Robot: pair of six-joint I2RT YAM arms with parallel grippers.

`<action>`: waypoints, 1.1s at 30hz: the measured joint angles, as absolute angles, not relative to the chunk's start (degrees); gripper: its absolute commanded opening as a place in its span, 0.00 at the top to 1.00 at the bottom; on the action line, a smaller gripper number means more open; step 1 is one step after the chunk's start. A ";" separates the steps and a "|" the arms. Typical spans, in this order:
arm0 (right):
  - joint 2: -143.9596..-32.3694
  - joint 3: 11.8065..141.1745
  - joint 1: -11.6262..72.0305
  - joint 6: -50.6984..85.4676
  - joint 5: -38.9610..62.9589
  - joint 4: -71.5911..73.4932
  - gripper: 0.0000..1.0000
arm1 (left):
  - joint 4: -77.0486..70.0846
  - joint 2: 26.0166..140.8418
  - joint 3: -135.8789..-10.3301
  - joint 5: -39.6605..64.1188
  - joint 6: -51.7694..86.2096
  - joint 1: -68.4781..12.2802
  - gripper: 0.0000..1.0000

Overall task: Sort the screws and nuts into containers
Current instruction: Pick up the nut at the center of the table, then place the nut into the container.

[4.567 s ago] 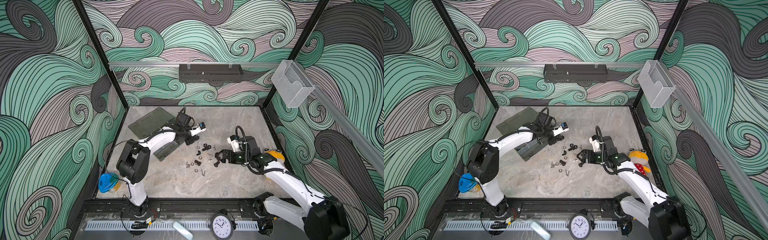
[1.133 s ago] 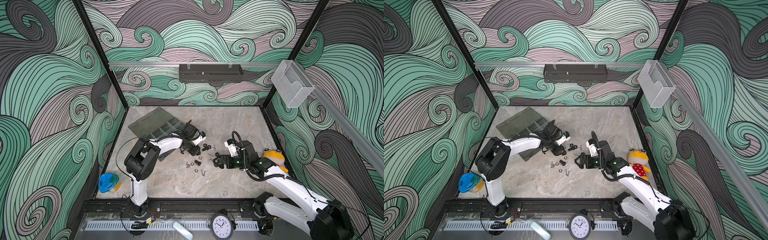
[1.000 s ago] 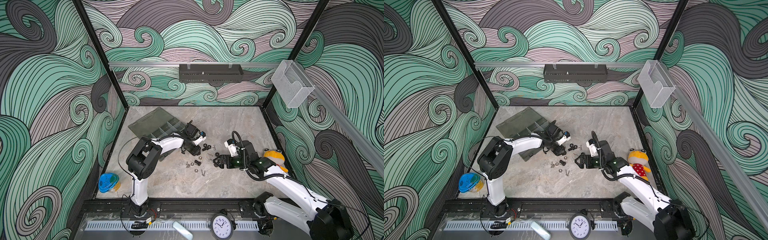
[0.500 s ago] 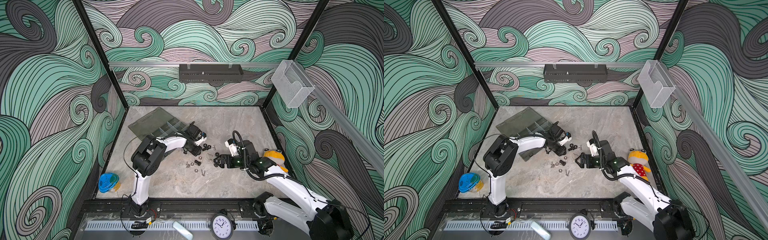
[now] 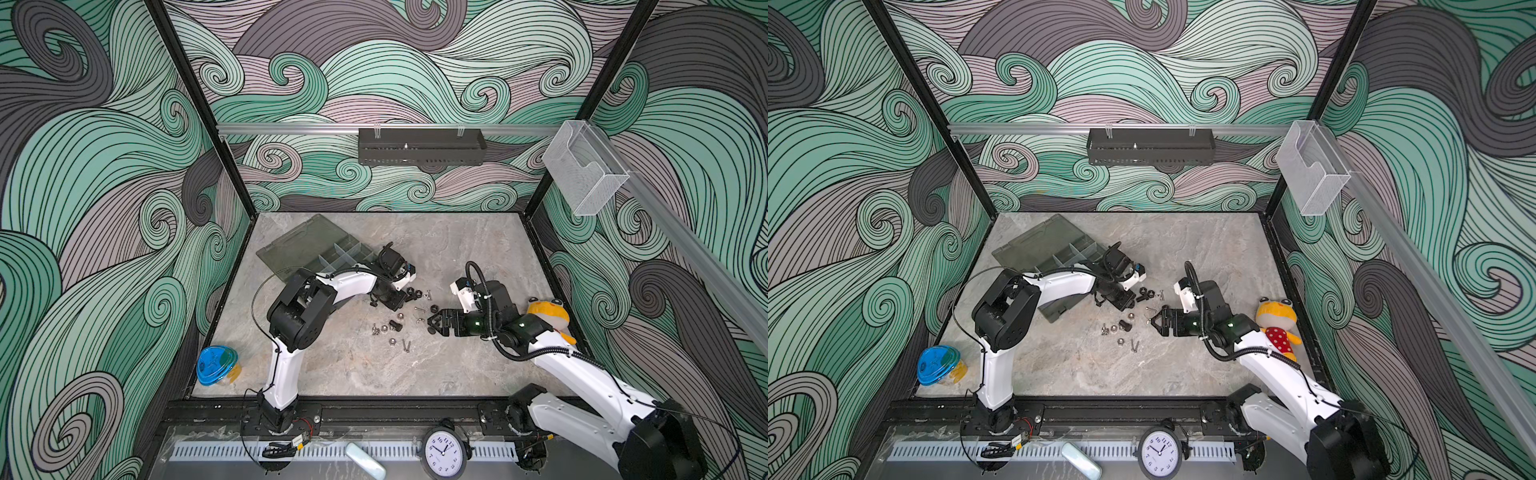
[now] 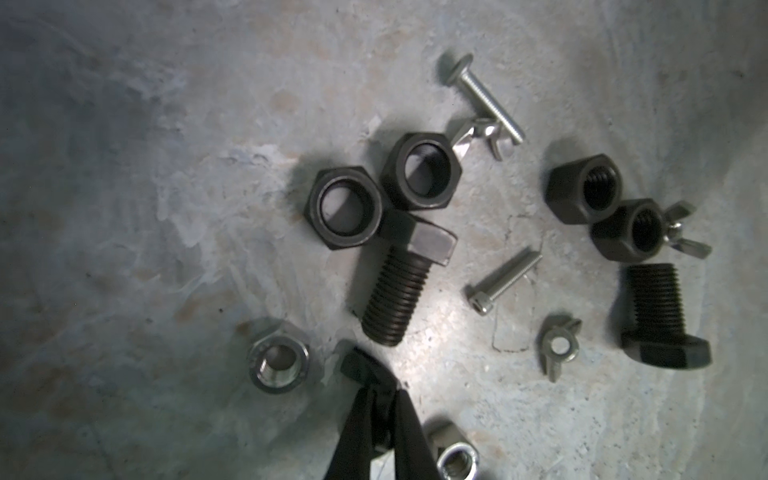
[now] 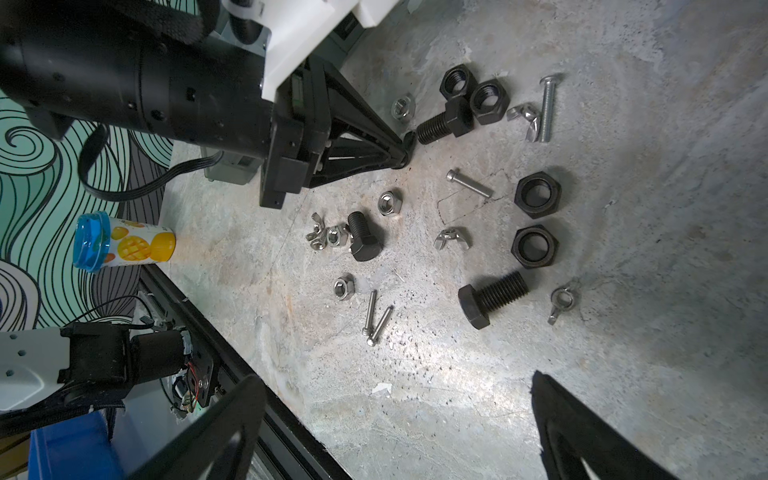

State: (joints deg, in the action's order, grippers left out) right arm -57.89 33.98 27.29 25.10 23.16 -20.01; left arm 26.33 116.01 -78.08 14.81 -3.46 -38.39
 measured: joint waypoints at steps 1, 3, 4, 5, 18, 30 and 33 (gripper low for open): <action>-57.93 33.98 27.29 25.10 23.16 -19.99 0.00 | 27.09 115.52 -78.08 14.74 -3.49 -38.39 0.90; -58.22 33.98 27.29 25.06 23.16 -19.99 0.00 | 28.53 113.93 -77.80 14.39 -3.64 -38.37 0.90; -58.46 33.98 27.29 25.06 23.18 -19.97 0.00 | 29.28 112.53 -77.45 14.09 -3.77 -38.26 0.90; -58.76 33.98 27.29 25.06 23.18 -19.92 0.00 | 29.98 110.50 -76.90 13.63 -3.92 -37.89 0.90; -67.75 42.00 34.79 25.12 23.66 -17.74 0.00 | 33.54 85.32 -62.35 6.00 -7.18 -18.44 0.90; -72.25 45.36 42.00 26.24 22.17 -14.00 0.00 | 36.77 86.48 -60.69 -0.93 -9.23 -6.52 0.90; -72.25 45.36 42.33 26.39 21.76 -13.89 0.01 | 36.82 88.16 -60.69 -1.52 -9.50 -5.45 0.89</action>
